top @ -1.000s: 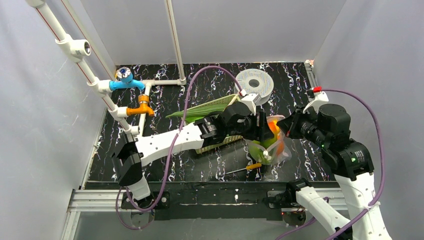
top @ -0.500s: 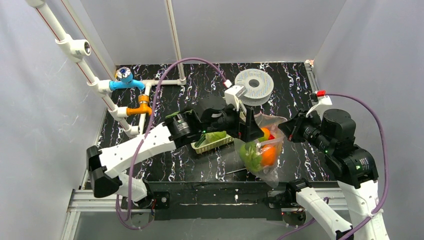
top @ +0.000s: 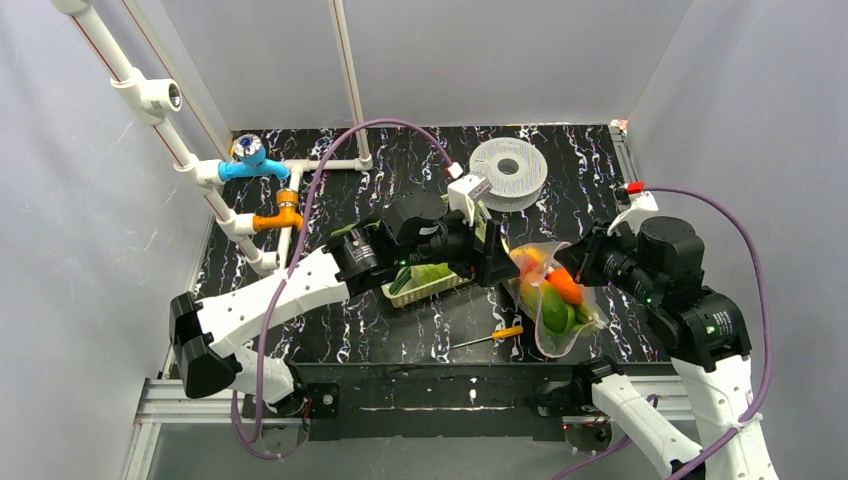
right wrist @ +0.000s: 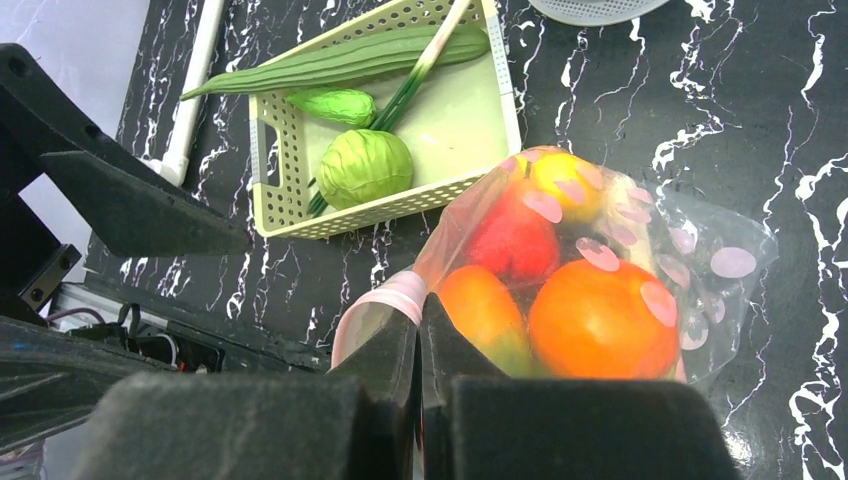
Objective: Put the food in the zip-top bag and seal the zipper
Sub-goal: Adjust the zipper food storage bag at the center of the board.
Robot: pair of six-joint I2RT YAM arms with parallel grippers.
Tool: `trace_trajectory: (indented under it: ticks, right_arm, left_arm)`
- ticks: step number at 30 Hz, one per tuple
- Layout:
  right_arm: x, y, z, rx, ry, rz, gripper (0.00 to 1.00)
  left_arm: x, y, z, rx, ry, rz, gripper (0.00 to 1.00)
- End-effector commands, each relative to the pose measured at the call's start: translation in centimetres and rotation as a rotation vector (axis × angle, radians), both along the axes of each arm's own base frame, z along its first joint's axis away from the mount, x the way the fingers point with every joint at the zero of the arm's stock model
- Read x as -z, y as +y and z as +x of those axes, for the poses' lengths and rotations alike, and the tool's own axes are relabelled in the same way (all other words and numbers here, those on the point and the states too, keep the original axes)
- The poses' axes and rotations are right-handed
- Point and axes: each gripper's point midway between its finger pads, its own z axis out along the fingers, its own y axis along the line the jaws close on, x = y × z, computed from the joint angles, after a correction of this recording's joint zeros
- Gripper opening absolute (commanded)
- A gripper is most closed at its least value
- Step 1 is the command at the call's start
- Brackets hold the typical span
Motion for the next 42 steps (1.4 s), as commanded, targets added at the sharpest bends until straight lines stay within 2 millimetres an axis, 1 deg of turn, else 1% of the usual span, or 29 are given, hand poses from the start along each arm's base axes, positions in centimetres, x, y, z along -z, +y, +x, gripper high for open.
trace_trajectory:
  ticks: [1,4,7,11,13,16,18,20,21,23,24,25,27,29,33,36,39,42]
  right_arm:
    - [-3.7,1.1,0.3,-0.042,-0.129,0.08,0.01]
    - [-3.3,1.2,0.4,-0.048,-0.12,0.076,0.01]
    - [-3.2,1.0,0.7,-0.04,-0.123,0.06,0.01]
    - [-3.5,0.9,0.7,-0.035,-0.132,0.056,0.01]
    - [-3.5,1.0,0.6,-0.039,-0.136,0.064,0.01]
    - [-3.2,1.0,0.6,-0.041,-0.133,0.065,0.01]
    - [-3.1,0.9,0.6,-0.035,-0.129,0.057,0.01]
    - [-3.1,0.7,0.6,-0.027,-0.131,0.049,0.01]
    - [-3.1,0.5,0.5,-0.023,-0.134,0.047,0.01]
    - [-3.3,0.3,0.4,-0.014,-0.147,0.04,0.01]
    - [-3.4,0.1,0.4,-0.011,-0.152,0.034,0.01]
    - [-3.5,0.0,0.3,-0.007,-0.158,0.028,0.01]
    - [-3.7,-0.5,0.3,0.008,-0.169,0.013,0.01]
    - [-3.9,-0.9,0.3,0.022,-0.179,-0.002,0.01]
    - [-4.9,-1.2,0.0,0.023,-0.204,-0.013,0.01]
    - [-6.1,0.2,-0.9,-0.073,-0.214,0.017,0.01]
    - [-7.0,1.9,-2.0,-0.172,-0.202,0.072,0.01]
    - [-8.0,3.7,-3.0,-0.276,-0.185,0.144,0.01]
  left_arm:
    - [1.1,-0.2,0.0,0.03,0.003,0.045,0.76]
    - [3.0,-0.6,-1.1,0.062,-0.008,0.092,0.8]
    - [4.5,-1.1,-1.8,0.069,-0.014,0.13,0.8]
    - [6.1,-1.2,-2.0,0.044,-0.008,0.154,0.78]
    - [7.2,-0.7,-1.5,0.003,-0.016,0.184,0.71]
    - [8.6,0.2,-0.2,-0.084,-0.022,0.243,0.54]
    - [9.0,0.3,0.3,-0.106,-0.032,0.267,0.45]
    - [9.0,0.0,0.5,-0.102,-0.04,0.273,0.32]
    - [9.0,-0.2,0.5,-0.093,-0.045,0.272,0.22]
    - [8.6,-0.8,0.5,-0.073,-0.053,0.261,0.06]
    - [8.3,-1.1,0.5,-0.065,-0.057,0.25,0.02]
    - [7.8,-1.4,0.4,-0.052,-0.061,0.237,0.0]
    - [6.6,-2.2,-0.1,-0.012,-0.061,0.192,0.0]
    - [4.7,-2.7,-0.4,0.011,-0.071,0.134,0.0]
    - [1.2,-3.0,-0.4,-0.01,-0.08,0.044,0.0]
    - [-1.3,-2.3,-0.3,-0.051,-0.072,-0.013,0.0]
    - [-2.9,-1.3,-0.6,-0.078,-0.06,-0.061,0.0]
    - [-3.6,-0.2,-1.0,-0.099,-0.042,-0.107,0.0]
